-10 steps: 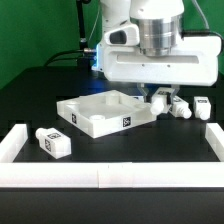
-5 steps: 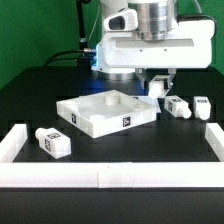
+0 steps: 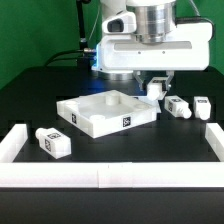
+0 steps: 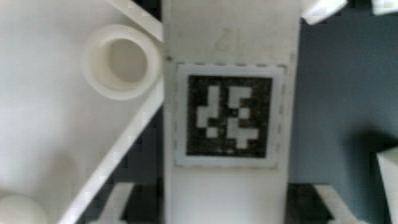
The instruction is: Assemble one leg
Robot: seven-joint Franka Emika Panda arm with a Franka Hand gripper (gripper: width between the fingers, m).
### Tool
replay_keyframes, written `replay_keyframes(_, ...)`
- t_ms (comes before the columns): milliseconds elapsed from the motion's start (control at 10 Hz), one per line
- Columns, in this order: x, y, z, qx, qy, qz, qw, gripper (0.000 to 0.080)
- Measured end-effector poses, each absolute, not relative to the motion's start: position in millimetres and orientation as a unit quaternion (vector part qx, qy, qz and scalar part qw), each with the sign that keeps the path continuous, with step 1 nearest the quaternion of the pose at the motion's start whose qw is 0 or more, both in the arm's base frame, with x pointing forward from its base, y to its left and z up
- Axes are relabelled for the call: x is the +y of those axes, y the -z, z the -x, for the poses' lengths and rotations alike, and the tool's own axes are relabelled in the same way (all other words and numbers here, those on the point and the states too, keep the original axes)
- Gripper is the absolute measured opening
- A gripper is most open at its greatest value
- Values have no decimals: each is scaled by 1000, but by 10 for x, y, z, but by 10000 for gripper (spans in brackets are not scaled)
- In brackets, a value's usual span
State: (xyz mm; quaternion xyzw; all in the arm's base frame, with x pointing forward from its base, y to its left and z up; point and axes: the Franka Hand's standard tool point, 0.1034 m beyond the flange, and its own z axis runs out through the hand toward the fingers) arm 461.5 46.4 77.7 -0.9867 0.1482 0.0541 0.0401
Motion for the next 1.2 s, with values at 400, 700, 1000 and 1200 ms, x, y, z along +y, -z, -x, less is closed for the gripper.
replay_keyframes(400,459,-725,-3981,109,-48,992,33,284)
replay_keyframes(700,462,-713,-3967,114,-49,992,33,284)
replay_keyframes(1000,468,-669,-3849,110,-41,993,29,284)
replay_keyframes(1200,528,-496,-3453,97,-29,995,14,284)
